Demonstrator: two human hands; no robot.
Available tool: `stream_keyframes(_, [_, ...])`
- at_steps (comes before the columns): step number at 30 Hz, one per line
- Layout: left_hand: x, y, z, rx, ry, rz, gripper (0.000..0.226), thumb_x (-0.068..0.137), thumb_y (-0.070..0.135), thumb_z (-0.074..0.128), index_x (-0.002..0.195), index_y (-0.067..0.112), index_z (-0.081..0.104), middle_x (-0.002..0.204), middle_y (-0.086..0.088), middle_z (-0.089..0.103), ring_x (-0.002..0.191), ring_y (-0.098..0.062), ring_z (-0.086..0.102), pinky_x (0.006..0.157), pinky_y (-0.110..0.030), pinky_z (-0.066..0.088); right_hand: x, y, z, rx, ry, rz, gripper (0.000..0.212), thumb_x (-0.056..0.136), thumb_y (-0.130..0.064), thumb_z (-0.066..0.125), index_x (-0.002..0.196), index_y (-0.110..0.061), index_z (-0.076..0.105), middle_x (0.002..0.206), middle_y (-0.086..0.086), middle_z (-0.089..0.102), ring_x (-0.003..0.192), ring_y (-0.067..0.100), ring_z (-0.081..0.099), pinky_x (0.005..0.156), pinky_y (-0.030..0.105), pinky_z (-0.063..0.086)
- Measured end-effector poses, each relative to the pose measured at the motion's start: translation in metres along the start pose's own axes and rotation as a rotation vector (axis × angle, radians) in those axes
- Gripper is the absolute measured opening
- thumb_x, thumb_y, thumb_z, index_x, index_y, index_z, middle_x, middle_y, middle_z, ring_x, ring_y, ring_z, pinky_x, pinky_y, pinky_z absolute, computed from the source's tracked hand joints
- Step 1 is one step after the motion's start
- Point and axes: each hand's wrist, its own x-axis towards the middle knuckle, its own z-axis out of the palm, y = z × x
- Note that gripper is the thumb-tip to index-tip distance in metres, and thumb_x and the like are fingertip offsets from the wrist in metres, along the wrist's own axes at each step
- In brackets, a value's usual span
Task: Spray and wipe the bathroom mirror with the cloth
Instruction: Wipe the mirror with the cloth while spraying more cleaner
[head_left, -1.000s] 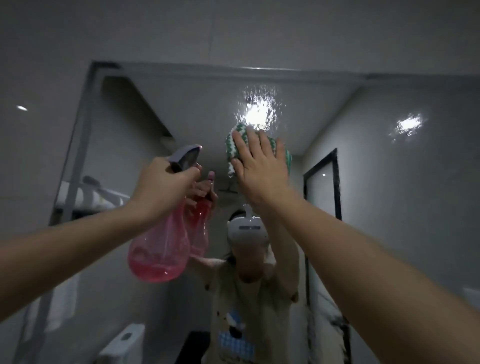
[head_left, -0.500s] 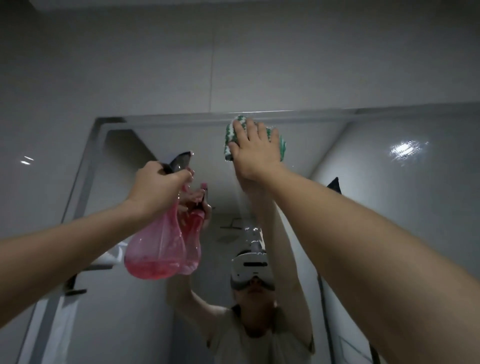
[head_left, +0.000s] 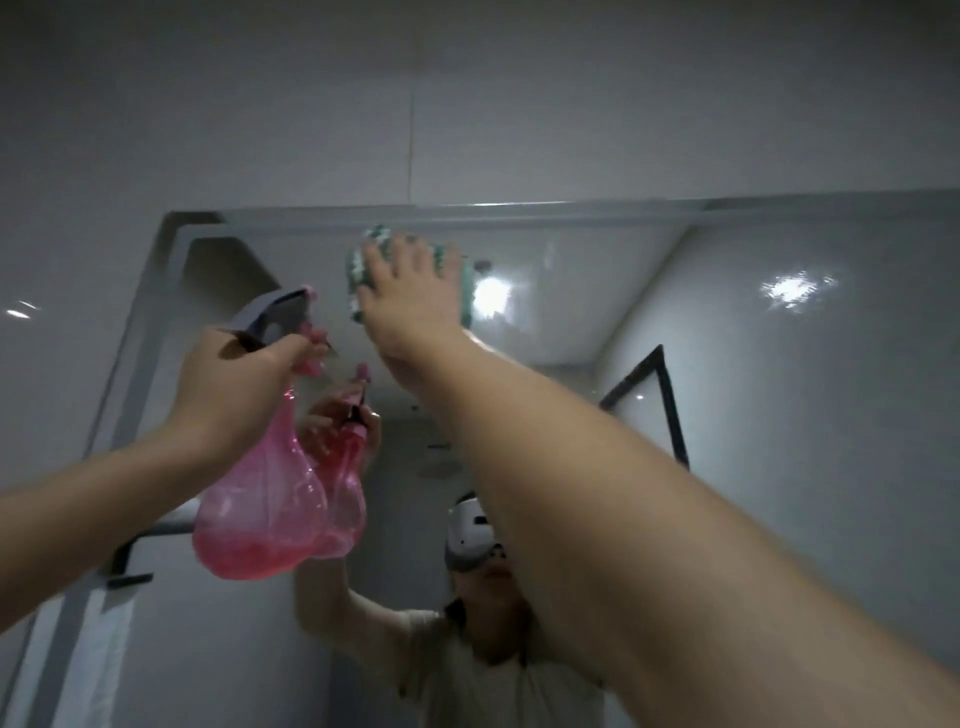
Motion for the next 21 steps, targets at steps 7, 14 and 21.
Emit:
stream_keyframes(7, [-0.017, 0.009, 0.017, 0.014, -0.013, -0.064, 0.025, 0.058, 0.04, 0.062, 0.074, 0.024, 0.072, 0.095, -0.024, 0.068, 0.088, -0.036, 0.064, 0.085, -0.062, 0.047, -0.004, 0.05, -0.011, -0.049, -0.025, -0.04, 0.054, 0.102, -0.042, 0.021, 0.151, -0.028, 0.007, 0.159, 0.002, 0.004, 0.146, 0.021, 0.003, 0.114, 0.048, 0.0])
stream_keyframes(14, [-0.031, 0.031, 0.064, -0.063, -0.045, 0.006, 0.025, 0.087, 0.005, 0.055, 0.086, 0.028, 0.065, 0.097, -0.004, 0.071, 0.097, -0.025, 0.064, 0.09, -0.046, 0.048, -0.022, 0.184, -0.04, -0.043, 0.009, 0.219, 0.054, 0.101, -0.043, 0.023, 0.151, -0.027, 0.009, 0.159, 0.003, 0.004, 0.144, 0.023, 0.01, 0.113, 0.046, 0.009])
stream_keyframes(21, [-0.042, 0.027, 0.095, -0.104, -0.067, -0.02, 0.013, 0.084, 0.007, 0.06, 0.088, 0.015, 0.069, 0.096, -0.011, 0.07, 0.093, -0.031, 0.064, 0.084, -0.046, 0.05, -0.062, 0.274, -0.056, -0.063, 0.006, 0.37, 0.055, 0.101, -0.043, 0.021, 0.151, -0.027, 0.006, 0.158, 0.006, 0.01, 0.143, 0.026, 0.012, 0.113, 0.049, 0.011])
